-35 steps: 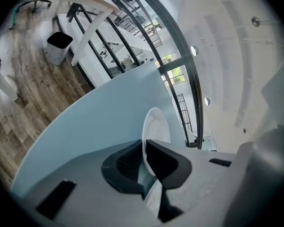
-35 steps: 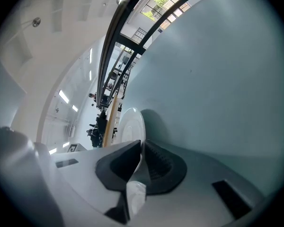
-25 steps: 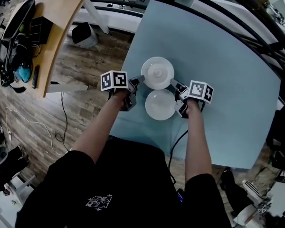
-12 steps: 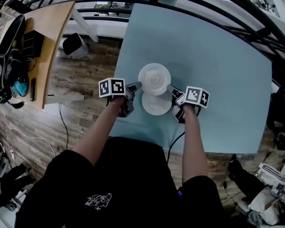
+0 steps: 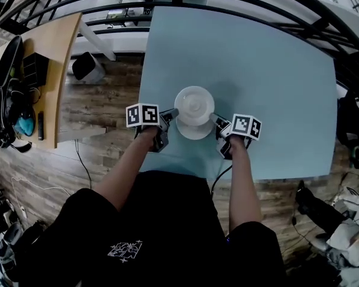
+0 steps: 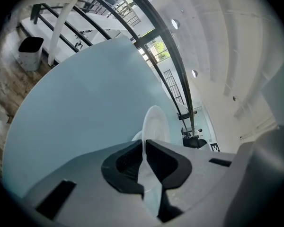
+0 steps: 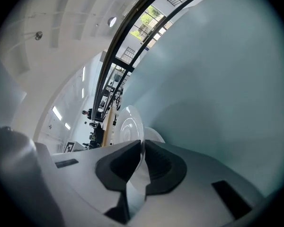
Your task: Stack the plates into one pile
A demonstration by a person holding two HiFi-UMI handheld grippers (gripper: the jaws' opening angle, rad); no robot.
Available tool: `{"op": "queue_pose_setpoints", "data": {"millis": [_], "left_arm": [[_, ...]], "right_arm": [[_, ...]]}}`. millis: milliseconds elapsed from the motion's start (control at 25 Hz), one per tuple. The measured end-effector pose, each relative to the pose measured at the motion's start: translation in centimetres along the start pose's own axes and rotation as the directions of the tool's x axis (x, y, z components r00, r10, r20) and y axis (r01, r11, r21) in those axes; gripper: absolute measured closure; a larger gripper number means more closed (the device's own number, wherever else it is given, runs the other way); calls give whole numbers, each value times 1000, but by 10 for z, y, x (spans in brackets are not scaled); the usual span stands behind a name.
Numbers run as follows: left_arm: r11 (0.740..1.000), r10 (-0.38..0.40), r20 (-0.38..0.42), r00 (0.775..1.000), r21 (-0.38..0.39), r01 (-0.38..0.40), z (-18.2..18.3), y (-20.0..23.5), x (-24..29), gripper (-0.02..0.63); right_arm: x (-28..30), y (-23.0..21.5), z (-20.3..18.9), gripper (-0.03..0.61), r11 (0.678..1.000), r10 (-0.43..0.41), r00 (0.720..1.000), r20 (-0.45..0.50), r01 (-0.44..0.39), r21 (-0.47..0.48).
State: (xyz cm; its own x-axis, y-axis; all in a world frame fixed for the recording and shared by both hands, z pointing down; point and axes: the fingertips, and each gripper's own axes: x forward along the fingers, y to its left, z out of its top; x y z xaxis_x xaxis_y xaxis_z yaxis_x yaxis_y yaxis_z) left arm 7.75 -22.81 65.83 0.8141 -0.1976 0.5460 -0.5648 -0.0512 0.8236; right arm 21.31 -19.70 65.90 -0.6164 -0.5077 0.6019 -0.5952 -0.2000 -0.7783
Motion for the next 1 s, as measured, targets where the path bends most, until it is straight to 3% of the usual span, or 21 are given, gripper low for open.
{"op": "queue_pose_setpoints", "data": {"millis": [320, 520, 800, 1000], "left_arm": [[1000, 17, -74, 997, 15, -16, -29, 8, 3, 580], [999, 26, -115, 993, 23, -24, -43, 14, 2, 580], [993, 74, -171, 982, 102, -57, -58, 13, 4, 580], [992, 67, -184, 981, 122, -45, -60, 11, 4, 571]], "right_arm": [[-11, -15, -30, 551, 999, -35, 999, -6, 36, 38], [-12, -20, -42, 549, 997, -77, 997, -29, 77, 6], [-18, -26, -47, 546, 991, -129, 991, -38, 128, -36], [-19, -26, -47, 543, 990, -139, 990, -31, 138, -42]]}}
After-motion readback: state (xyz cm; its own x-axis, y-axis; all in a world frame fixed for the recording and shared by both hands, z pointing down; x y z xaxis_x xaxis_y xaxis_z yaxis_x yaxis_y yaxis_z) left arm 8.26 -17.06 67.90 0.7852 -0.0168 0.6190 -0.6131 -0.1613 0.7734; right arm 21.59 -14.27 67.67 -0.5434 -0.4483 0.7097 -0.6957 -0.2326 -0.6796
